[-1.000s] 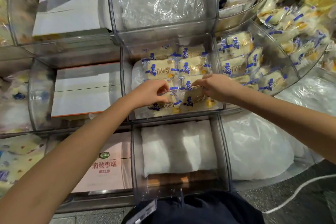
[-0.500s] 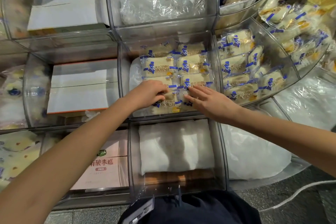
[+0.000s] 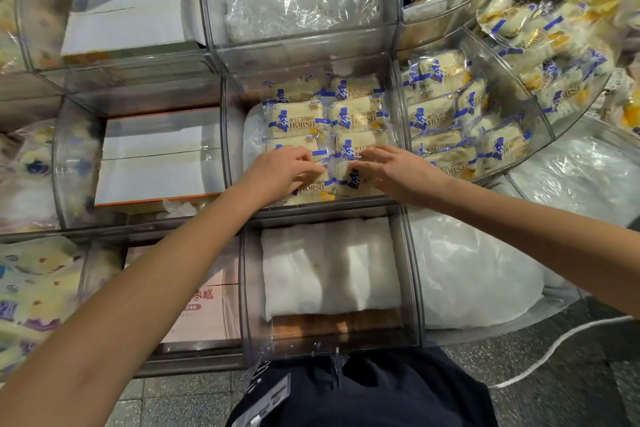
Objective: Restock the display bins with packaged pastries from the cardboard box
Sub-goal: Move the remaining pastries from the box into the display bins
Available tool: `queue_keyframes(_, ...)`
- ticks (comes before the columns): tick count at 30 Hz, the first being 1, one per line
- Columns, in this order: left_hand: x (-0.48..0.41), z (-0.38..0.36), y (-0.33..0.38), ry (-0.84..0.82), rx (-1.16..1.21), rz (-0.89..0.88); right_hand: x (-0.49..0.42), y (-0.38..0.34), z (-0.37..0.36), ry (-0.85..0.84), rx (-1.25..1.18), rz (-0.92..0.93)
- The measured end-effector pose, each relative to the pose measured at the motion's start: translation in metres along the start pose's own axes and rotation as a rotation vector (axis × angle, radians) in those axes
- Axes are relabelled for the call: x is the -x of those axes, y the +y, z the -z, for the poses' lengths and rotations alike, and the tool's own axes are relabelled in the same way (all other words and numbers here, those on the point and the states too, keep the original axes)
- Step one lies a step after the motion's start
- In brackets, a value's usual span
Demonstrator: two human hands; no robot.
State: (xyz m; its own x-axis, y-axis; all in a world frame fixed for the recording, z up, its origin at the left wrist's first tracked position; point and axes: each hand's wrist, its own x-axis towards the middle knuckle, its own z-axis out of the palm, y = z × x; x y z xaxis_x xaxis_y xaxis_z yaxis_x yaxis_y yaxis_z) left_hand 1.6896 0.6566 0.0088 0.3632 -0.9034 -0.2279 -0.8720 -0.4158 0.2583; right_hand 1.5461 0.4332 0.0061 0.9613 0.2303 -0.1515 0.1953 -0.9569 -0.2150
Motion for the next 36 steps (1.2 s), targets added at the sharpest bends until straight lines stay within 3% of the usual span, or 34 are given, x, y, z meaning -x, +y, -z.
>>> queue_keyframes(10,0.009,0.025,0.029,0.161,0.077,0.182,0.031,0.003,0.042,0.044,-0.203,-0.117)
queue_keyframes(21,0.004,0.045,0.109,0.343,0.208,0.067,0.089,0.005,0.073,0.151,-0.288,-0.165)
queue_keyframes(27,-0.011,0.055,0.135,0.251,0.14,-0.14,0.144,-0.016,0.071,0.276,-0.246,-0.322)
queue_keyframes(32,-0.03,0.053,0.175,0.163,0.032,-0.374,0.207,-0.039,0.05,0.286,-0.196,-0.514)
queue_keyframes(36,-0.054,0.037,0.229,0.077,-0.003,-0.598,0.274,-0.061,0.042,0.334,-0.215,-0.779)
